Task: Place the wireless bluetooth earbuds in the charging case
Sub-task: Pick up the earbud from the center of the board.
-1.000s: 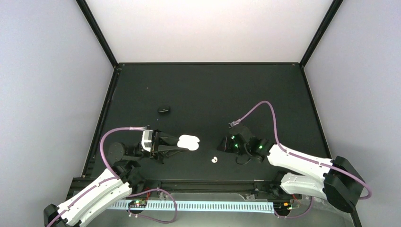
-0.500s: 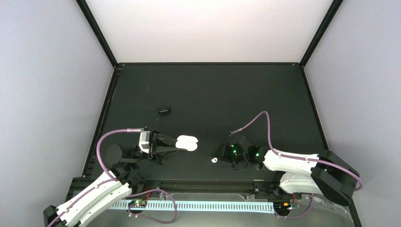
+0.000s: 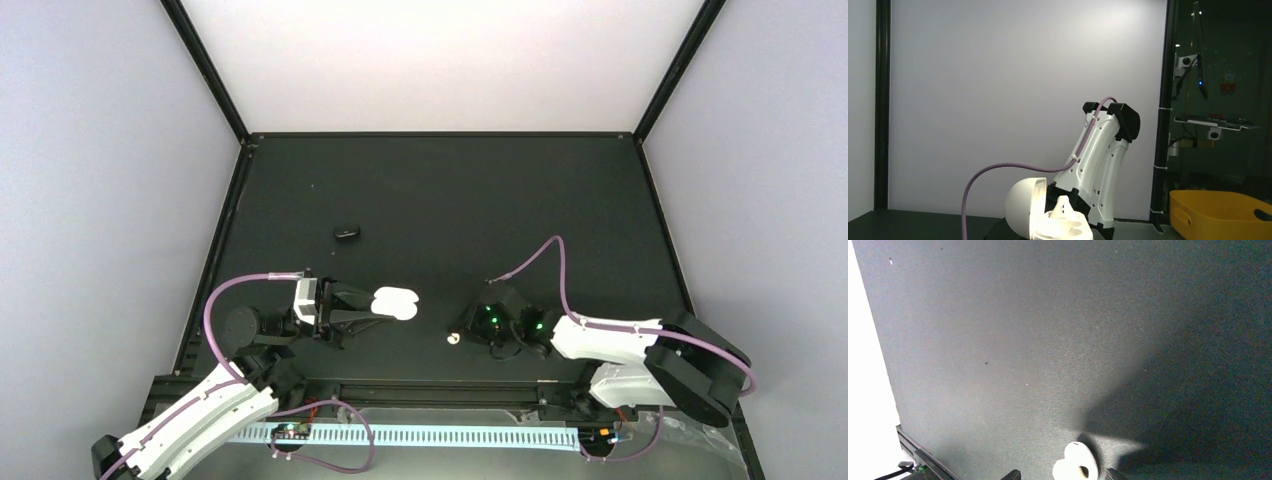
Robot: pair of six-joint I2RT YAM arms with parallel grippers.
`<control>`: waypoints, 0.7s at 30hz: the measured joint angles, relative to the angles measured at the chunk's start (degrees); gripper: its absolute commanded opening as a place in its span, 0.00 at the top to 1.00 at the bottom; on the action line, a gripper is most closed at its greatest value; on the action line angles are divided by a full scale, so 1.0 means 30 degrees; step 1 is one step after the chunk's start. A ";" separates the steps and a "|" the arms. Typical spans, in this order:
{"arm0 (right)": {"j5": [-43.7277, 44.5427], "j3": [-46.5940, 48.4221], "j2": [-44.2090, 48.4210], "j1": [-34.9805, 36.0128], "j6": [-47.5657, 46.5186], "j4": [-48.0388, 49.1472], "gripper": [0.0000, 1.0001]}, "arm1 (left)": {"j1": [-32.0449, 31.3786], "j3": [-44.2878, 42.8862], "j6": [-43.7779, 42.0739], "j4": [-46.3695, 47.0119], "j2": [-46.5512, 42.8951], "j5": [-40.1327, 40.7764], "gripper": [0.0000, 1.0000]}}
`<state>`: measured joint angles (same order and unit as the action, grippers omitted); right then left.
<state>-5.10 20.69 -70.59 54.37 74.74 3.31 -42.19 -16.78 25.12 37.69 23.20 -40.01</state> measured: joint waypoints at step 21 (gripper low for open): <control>-0.0481 0.2361 -0.2761 -0.0007 -0.2747 -0.0306 0.64 | -0.0306 0.0000 -0.0328 -0.0656 -0.0248 0.0342 0.98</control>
<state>-6.55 27.77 -78.87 54.35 66.50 2.39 -43.11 -16.78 24.14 35.73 22.46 -38.98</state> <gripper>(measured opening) 0.397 0.220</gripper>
